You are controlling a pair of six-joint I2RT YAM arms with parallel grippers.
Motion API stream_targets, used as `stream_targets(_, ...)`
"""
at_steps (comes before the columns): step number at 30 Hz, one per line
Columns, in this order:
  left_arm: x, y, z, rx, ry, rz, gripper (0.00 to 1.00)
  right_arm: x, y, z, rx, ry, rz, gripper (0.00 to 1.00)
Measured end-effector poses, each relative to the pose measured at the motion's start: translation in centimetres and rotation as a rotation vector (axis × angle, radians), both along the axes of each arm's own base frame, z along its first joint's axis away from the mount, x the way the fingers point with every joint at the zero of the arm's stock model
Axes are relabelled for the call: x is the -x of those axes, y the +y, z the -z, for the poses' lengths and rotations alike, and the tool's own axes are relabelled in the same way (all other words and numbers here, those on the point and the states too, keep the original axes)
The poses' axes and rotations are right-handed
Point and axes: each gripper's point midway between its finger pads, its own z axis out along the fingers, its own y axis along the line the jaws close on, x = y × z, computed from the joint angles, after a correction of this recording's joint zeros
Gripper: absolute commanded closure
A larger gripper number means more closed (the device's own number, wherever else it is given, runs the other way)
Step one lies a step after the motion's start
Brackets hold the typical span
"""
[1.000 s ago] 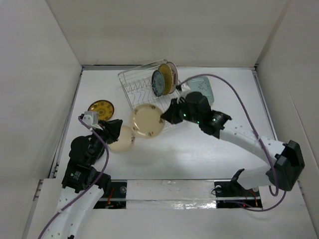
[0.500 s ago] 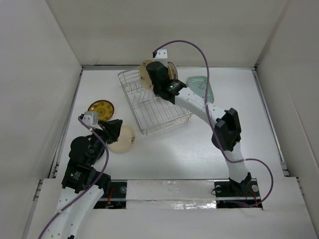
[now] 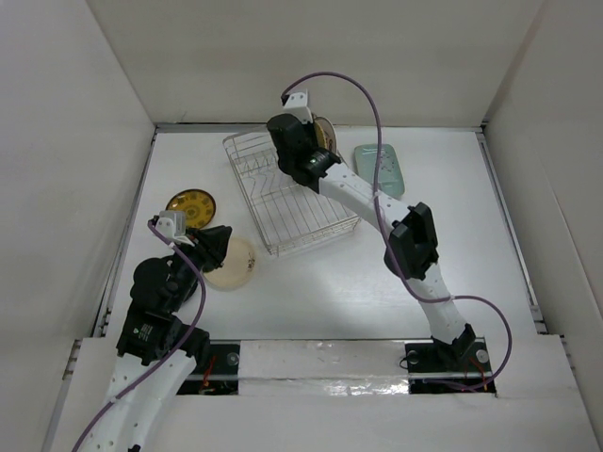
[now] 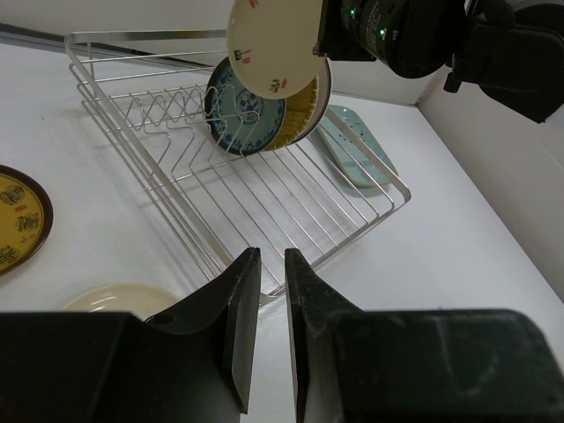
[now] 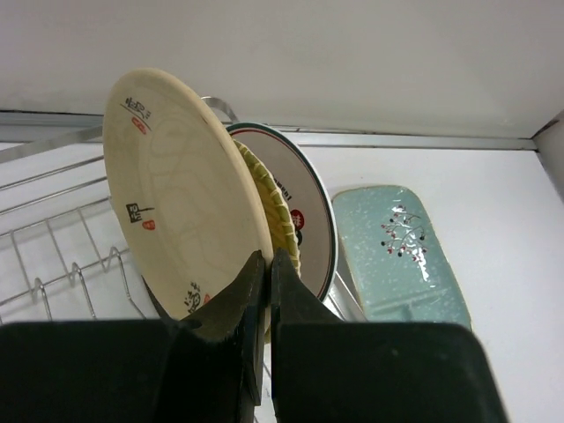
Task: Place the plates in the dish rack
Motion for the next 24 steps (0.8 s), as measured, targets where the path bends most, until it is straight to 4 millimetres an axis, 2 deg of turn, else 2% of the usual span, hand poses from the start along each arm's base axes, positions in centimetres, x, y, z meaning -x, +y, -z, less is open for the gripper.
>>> stream_targets(6,0.0,0.0,0.0,0.000,0.000,0.000,0.85,-0.1,0.1,1.3,0.041,0.020,0.004,1.00)
stream_targets(9,0.0,0.0,0.0,0.000,0.000,0.000,0.85,-0.3,0.6,3.0,0.064,0.042,-0.004,1.00)
stream_targets(15,0.0,0.0,0.0,0.000,0.000,0.000,0.85,-0.4,2.5,7.7,0.118,0.101,-0.039,1.00)
stream_targets(17,0.0,0.0,0.0,0.000,0.001,0.000,0.85,-0.2,3.0,8.7,0.133,0.117,-0.052,0.87)
stream_targets(18,0.0,0.0,0.0,-0.001,0.002,0.000,0.85,-0.1,3.4,9.0,0.132,0.124,-0.065,0.76)
stream_targets(19,-0.1,0.0,0.1,-0.001,0.004,0.000,0.85,0.0,3.6,9.1,0.125,0.129,-0.075,0.60)
stream_targets(22,-0.2,-0.1,0.3,-0.004,0.011,0.000,0.85,0.3,4.5,8.2,0.069,0.130,-0.134,0.47)
stream_targets(24,-0.2,-0.1,0.4,-0.005,0.016,0.000,0.85,1.1,4.5,7.0,0.021,0.134,-0.187,0.46)
